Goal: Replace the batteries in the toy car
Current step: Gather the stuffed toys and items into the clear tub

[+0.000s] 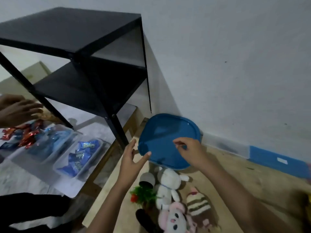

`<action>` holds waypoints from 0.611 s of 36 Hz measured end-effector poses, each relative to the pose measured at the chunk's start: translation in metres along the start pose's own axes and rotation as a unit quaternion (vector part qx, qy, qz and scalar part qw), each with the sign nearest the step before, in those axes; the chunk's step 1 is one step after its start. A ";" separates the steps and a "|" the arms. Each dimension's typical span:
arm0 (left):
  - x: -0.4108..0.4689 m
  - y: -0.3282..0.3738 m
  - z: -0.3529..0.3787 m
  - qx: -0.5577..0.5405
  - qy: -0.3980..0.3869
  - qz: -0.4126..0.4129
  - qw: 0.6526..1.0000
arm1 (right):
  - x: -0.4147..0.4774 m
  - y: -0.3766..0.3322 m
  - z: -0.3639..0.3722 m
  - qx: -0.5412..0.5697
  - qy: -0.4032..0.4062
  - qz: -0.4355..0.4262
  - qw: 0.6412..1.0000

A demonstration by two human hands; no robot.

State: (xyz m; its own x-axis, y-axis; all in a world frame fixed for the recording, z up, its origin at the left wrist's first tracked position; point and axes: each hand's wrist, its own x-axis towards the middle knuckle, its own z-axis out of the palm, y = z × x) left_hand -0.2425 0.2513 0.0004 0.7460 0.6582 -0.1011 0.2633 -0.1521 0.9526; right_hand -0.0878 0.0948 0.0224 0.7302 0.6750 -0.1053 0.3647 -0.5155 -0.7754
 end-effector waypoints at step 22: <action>0.055 -0.059 -0.020 -0.100 -0.235 0.019 0.967 | 0.052 -0.084 0.108 -0.189 -0.044 0.121 0.973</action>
State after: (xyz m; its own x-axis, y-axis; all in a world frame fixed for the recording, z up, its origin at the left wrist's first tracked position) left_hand -0.2294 0.3115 -0.0553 0.9609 0.2392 -0.1392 0.1418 0.0063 0.9899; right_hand -0.1432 0.2302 0.0151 0.7749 0.5436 -0.3225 0.3869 -0.8114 -0.4380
